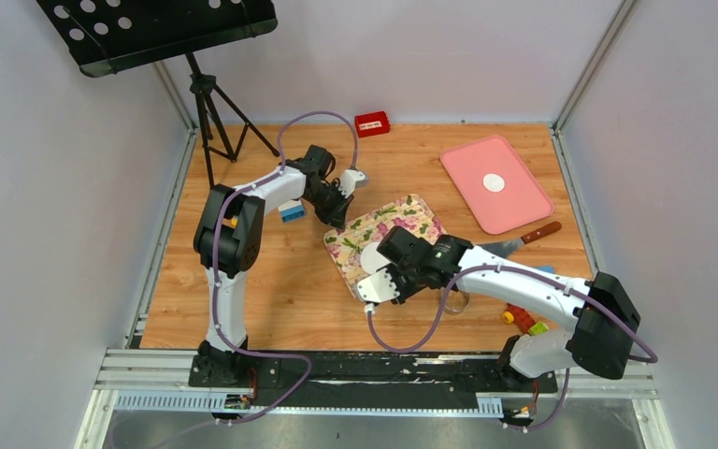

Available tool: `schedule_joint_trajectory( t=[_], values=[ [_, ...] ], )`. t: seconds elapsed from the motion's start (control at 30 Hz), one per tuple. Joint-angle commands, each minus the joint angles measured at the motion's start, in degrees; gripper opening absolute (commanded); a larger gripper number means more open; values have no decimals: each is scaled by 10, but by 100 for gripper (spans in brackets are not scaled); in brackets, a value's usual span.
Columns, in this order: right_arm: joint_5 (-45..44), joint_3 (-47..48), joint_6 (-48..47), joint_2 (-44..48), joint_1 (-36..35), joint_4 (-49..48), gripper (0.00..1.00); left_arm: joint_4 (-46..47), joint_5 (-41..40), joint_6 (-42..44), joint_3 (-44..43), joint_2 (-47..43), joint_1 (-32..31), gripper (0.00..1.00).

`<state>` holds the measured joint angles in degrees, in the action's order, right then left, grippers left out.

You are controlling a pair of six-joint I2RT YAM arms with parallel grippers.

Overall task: Roll out the dumpling wrappers from the dough
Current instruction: Flatten out the dough on the work surface.

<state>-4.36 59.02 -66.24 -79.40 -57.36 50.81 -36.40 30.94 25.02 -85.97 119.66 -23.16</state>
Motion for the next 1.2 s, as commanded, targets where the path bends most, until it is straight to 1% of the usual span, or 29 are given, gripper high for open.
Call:
schedule_joint_trajectory(
  t=[0.0,0.1,0.23,0.33,0.53,0.77,1.17],
  values=[
    [47,-4,33,-18,-3,83,0,-8,-19,12,16,-10,-8,0],
    [16,38,19,1,-1,81,0,-8,-20,11,15,-8,-8,0],
    [-1,104,10,5,0,72,0,-9,-20,11,12,-7,-8,0],
    [-21,122,-1,-3,1,44,0,-9,-20,11,13,-7,-9,0],
    [-23,108,-4,-33,2,-6,0,-8,-21,12,15,-8,-9,0],
    [-40,48,-17,-63,7,-70,0,-8,-20,12,14,-7,-9,0],
    [-24,7,-10,-107,9,-80,0,-8,-20,13,12,-8,-10,0]
  ],
)
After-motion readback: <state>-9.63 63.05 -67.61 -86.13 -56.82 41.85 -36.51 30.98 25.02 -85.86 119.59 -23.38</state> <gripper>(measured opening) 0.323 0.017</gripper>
